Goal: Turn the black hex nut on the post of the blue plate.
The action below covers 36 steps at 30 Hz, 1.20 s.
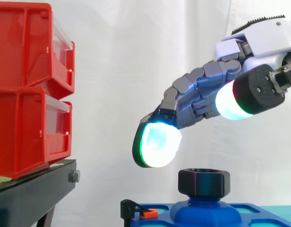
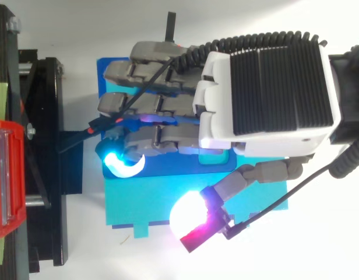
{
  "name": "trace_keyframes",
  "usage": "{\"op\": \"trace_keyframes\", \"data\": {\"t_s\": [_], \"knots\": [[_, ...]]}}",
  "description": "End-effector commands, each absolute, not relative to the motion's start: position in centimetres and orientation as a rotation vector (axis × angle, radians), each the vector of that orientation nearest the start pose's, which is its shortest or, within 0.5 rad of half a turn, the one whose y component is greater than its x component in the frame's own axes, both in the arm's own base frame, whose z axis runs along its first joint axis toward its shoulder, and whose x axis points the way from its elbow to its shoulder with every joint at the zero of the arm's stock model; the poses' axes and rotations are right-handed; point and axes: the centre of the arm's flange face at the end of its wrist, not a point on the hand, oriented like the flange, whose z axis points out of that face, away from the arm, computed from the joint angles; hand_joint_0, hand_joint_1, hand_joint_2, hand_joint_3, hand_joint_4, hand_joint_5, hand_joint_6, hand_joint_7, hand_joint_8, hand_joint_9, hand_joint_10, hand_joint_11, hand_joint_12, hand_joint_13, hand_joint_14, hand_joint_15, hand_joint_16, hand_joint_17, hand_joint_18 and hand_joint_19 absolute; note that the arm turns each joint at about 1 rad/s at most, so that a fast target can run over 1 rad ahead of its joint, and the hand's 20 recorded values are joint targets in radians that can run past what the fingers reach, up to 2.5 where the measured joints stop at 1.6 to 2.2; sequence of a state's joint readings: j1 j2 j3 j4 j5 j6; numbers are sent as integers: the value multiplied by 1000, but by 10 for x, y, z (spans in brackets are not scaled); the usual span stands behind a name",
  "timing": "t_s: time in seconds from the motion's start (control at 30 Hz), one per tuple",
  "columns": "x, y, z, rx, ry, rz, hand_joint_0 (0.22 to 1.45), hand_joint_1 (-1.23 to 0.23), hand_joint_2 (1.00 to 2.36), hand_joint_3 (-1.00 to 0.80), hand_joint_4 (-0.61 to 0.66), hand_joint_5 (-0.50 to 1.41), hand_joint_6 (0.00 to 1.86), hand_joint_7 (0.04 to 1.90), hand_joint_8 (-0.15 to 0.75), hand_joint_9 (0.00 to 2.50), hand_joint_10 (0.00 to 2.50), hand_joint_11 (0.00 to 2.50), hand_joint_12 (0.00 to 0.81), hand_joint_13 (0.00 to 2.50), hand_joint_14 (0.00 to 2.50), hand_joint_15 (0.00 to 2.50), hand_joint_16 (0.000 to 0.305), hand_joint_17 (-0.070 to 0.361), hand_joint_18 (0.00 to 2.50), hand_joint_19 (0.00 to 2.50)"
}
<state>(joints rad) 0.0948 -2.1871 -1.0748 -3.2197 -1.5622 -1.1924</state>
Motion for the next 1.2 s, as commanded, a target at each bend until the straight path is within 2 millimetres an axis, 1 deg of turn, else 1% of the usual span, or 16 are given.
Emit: {"op": "trace_keyframes", "data": {"t_s": [0.0, 0.2, 0.27, 0.67, 0.93, 1.17], "knots": [[721, -70, 345, 267, 1770, 332, 478, -342, 1000, -500, 134, -226, 502, 710, 186, 133, 0, 0, 333, 78, 0, 0, 59, 132, 0, 42], [717, -84, 340, 284, 1784, 319, 479, -341, 1000, -500, 134, -226, 502, 711, 186, 133, 0, 0, 333, 79, 0, 0, 59, 132, 0, 36], [715, -90, 335, 290, 1792, 315, 479, -341, 1000, -500, 134, -227, 502, 710, 186, 132, 0, 0, 333, 78, 0, 0, 59, 132, 0, 35], [710, -113, 334, 301, 1798, 319, 479, -340, 1000, -500, 133, -227, 502, 710, 186, 131, 0, 0, 334, 80, 0, 0, 59, 132, 0, 43], [703, -130, 333, 308, 1822, 326, 479, -339, 1000, -500, 133, -227, 502, 711, 187, 132, 0, 0, 335, 80, 0, 0, 59, 132, 0, 43], [695, -154, 331, 319, 1840, 334, 480, -340, 1000, -500, 134, -226, 502, 710, 188, 132, 0, 0, 334, 80, 0, 0, 59, 132, 0, 48]]}}
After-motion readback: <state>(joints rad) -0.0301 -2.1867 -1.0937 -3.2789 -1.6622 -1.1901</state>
